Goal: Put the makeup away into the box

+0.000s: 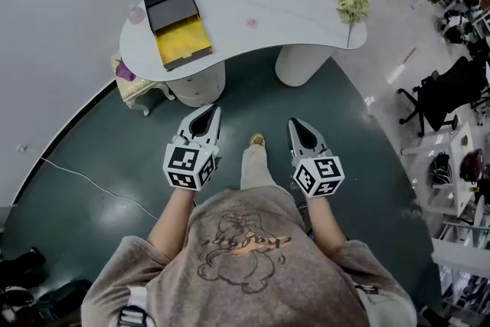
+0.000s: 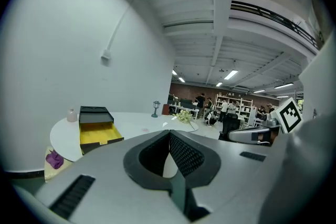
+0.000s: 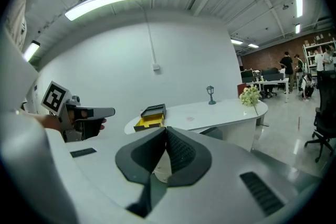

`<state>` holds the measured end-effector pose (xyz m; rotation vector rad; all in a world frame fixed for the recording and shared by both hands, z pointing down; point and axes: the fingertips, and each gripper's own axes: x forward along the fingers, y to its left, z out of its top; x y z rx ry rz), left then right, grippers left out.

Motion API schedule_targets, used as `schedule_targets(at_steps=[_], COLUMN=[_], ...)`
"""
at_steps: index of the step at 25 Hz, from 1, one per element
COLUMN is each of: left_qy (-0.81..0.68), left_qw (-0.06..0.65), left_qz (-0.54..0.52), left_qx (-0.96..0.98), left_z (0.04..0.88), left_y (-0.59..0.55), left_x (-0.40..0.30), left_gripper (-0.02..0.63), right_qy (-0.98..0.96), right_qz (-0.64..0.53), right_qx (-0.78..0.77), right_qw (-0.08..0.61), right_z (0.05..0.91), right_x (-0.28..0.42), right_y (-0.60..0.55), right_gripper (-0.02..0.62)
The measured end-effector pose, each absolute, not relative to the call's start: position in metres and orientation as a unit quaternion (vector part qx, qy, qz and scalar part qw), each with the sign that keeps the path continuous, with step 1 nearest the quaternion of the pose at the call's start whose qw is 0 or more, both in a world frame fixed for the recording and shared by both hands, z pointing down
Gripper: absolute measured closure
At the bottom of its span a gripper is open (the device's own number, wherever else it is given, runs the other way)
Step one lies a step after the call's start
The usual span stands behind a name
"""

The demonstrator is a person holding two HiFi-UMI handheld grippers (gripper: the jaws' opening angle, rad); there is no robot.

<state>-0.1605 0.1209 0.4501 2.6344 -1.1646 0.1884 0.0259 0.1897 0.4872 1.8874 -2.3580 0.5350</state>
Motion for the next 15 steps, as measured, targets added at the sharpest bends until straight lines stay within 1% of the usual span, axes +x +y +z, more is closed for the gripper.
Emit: schedule_targets(at_steps=[15], left_qy=[-0.428], left_qw=[0.129], left_qz=[0.072], left_qx=[0.891], left_z=[0.437], left_y=[-0.003], left_x=[-0.105], left_gripper=[0.584], right_qy=[-0.784], right_qz=[0.176], right_qx=[0.594], right_qw=[0.044], right_z=[0.476], right_x=[0.093], right_y=[0.053], right_gripper=[0.591])
